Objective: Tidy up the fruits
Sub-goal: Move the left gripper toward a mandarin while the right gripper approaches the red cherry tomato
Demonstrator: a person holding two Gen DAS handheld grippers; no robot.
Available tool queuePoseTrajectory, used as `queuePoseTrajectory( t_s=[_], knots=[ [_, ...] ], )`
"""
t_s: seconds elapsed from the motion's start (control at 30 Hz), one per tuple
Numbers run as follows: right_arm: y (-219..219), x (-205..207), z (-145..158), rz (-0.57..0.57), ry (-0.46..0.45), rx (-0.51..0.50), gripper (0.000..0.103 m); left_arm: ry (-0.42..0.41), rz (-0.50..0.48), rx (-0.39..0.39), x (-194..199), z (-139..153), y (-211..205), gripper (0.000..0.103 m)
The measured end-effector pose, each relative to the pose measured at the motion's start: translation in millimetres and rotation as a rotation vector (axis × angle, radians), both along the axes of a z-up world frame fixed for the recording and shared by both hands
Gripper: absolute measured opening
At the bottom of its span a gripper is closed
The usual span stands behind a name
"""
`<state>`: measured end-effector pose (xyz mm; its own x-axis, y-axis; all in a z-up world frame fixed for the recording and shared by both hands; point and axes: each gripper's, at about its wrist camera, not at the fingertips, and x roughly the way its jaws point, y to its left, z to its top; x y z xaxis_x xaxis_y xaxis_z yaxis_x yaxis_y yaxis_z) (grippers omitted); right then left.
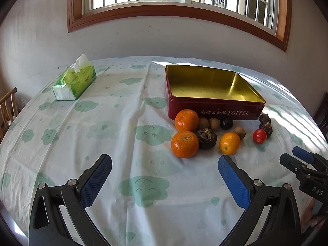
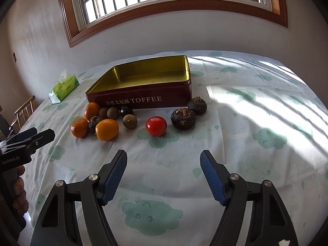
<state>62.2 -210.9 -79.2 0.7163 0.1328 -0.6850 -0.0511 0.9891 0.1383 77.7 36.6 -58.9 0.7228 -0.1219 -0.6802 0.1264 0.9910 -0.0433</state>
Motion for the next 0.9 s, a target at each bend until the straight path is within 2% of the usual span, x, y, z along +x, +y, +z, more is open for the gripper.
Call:
queuePoseTrajectory(
  t_s=[0.4,0.83,0.9],
  knots=[
    [-3.5,4.6,-6.7,-0.009,-0.001,0.023,0.071,0.024,-0.048,0.060,32.8,-10.7,-5.2,0.103],
    [-2.1,4.1,-7.2,-0.003,-0.015,0.027,0.071,0.025,-0.107,0.124,45.8,-25.5,-15.6,0.102],
    [-1.8,4.6,-7.8,-0.003,-0.014,0.027,0.071,0.025,-0.109,0.126,46.8,-27.1,-15.3,0.097]
  ],
)
